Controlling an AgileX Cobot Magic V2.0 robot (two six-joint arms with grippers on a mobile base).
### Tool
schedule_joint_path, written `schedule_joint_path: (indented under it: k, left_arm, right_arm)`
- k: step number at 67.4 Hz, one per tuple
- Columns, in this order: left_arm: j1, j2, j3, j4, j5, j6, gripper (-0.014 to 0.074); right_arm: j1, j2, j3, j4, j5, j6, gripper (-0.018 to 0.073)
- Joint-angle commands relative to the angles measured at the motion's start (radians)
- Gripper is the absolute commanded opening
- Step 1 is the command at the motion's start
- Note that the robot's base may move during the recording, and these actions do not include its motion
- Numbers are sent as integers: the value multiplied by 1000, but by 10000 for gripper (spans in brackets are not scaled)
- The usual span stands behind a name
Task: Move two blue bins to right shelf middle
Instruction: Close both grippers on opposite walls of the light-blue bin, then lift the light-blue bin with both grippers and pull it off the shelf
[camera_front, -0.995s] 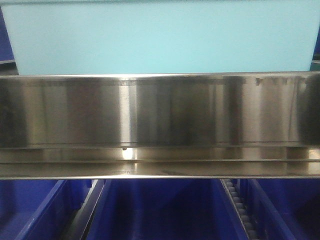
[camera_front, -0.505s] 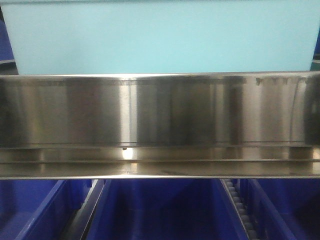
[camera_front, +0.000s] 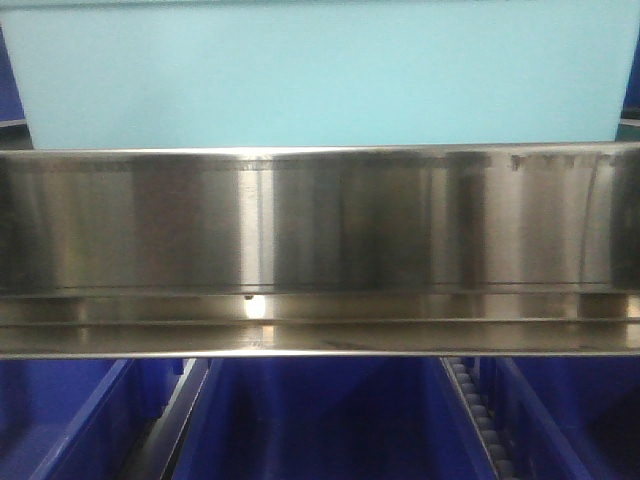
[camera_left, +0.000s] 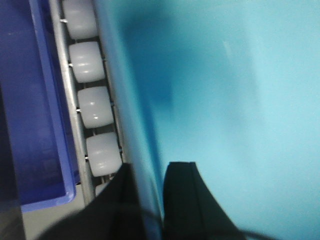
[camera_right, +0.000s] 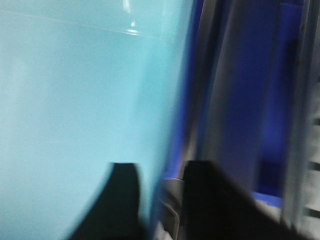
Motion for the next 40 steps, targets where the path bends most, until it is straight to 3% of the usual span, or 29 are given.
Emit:
schedule_joint_path:
  k: [1, 4, 40]
  left_arm:
    - [-5, -3, -8, 1, 3, 2, -111]
    - [-5, -3, -8, 1, 3, 2, -111]
    - [-5, -107, -61, -7, 3, 2, -111]
  right_arm:
    - [0, -1, -7, -21, -9, -1, -99]
    - [0, -1, -7, -21, -9, -1, -167]
    - [0, -92, -64, -21, -2, 2, -151]
